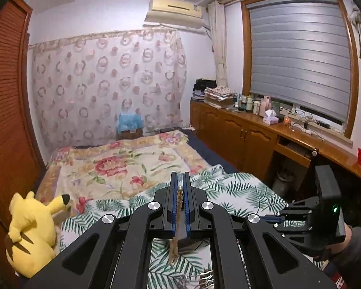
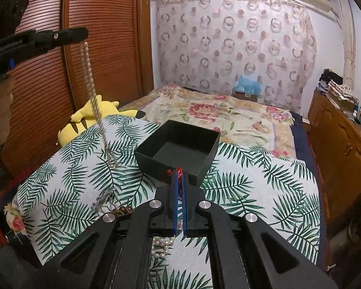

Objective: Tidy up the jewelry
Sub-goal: 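Open the left tool to drop the chain into the box while the right tool releases the red bracelet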

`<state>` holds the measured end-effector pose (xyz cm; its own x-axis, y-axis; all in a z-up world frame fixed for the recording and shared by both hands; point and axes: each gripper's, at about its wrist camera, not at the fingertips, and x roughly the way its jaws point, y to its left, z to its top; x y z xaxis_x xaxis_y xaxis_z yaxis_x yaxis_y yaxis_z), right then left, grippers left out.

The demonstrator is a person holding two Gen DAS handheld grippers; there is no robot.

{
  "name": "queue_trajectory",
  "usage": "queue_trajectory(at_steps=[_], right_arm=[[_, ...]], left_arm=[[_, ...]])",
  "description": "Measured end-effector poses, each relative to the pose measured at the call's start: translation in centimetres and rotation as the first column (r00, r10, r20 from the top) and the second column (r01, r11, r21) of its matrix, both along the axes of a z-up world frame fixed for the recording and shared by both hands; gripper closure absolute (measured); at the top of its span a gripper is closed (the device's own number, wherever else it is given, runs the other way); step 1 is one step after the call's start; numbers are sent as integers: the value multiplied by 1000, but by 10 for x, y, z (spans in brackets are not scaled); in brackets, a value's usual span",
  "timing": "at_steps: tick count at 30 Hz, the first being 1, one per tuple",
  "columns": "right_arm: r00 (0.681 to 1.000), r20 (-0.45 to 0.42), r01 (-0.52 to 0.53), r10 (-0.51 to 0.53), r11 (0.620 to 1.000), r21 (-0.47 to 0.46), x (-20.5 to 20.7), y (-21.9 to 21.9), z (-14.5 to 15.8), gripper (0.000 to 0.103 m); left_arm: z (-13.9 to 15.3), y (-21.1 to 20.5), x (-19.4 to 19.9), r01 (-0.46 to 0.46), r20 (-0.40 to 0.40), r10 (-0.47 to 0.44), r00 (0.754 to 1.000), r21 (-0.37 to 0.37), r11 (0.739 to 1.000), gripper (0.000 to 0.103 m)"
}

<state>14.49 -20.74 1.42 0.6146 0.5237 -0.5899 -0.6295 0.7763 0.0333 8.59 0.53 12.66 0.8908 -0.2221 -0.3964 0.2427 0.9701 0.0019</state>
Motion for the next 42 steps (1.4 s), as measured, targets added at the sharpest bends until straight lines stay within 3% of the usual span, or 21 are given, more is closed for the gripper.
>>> queue_trajectory(at_steps=[8,20,30,38,42], right_arm=[[1000,9,6,-5,1000,-4,11,4,5,100],[1000,22,10,-10,1000,4,40,20,16,100],[1000,-10,20,-20,1000,-2,80,38,7,100],[998,-62,14,-14,1000,-1,99,56,-13,100],[997,-72,6,-6,1000,-5,100,64,-19,99]], left_arm=[[9,-12,7,3,13,-3,1000,19,1000,99],[24,-17,48,-12,19,12,1000,17,1000,99],[-25,-8,94,-38,-91,38,995,3,999,99],[-58,0,98,-45,-173,45,984,8,999,98],[-70,4,87,-43,-188,45,981,15,999,85]])
